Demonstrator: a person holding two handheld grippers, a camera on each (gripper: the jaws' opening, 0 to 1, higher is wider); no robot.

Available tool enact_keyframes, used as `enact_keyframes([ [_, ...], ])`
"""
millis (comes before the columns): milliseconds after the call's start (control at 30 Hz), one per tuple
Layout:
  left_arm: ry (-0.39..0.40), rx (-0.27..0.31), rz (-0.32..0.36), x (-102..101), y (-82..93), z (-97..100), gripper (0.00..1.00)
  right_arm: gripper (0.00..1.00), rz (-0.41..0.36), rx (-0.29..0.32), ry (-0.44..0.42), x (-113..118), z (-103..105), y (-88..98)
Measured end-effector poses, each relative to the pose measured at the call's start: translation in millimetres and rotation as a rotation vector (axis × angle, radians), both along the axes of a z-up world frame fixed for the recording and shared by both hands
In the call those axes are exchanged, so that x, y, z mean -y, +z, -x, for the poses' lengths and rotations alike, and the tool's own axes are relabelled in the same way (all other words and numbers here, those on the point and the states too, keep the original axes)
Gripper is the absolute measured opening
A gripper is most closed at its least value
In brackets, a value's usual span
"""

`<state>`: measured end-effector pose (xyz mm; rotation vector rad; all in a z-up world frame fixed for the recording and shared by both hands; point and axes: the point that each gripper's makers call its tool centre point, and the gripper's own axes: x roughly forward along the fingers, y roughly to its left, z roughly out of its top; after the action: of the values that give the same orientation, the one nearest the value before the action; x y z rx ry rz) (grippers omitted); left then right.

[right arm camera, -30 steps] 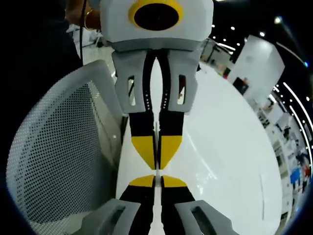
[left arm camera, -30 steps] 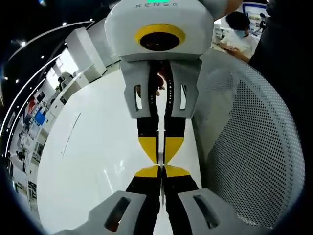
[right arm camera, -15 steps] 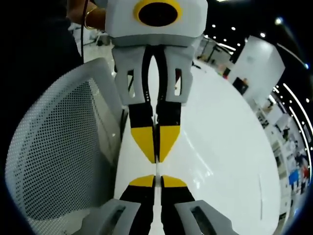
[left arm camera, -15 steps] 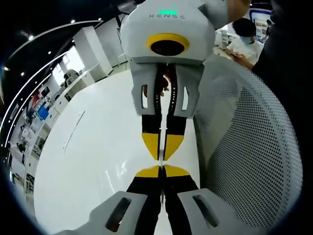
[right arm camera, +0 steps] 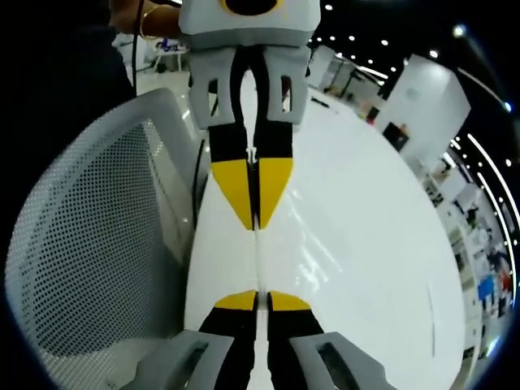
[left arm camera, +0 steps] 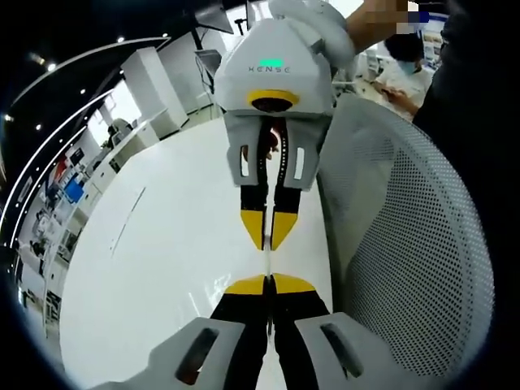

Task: Open the resealable bag by pulling the two sides of the seal apart until the entire bag opening is separated and visibly accessible.

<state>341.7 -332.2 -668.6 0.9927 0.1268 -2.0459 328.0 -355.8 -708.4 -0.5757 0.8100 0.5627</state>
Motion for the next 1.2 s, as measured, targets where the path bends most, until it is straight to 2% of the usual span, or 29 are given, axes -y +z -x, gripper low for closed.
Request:
enact_keyframes([
  [600, -0.012, -0.011, 0.001, -7, 9.9, 0.0, 0.00, 0.00, 0.026, -0.047, -0.041, 24, 18, -14.3],
  [667, -0.011, -0.010, 0.000, -8, 10.3, -0.8, 0.00, 0.00, 0.053, -0.064, -0.040, 29, 23, -17.7],
  [733, -0.010, -0.015, 0.001, -9, 10.6, -0.2, 0.00, 0.00, 0.005, -0.049, -0.058, 25, 21, -15.2],
  [1000, -0.010, -0.008, 0.003, -7, 11.1, 0.2, 0.00, 0.00, 0.020, -0.048, -0.076, 26, 19, -15.4],
  [1200, -0.006, -0.004, 0.011, -5, 14.2, -2.4, 0.00, 0.01, -0.010, -0.023, -0.124, 29, 16, -7.6],
])
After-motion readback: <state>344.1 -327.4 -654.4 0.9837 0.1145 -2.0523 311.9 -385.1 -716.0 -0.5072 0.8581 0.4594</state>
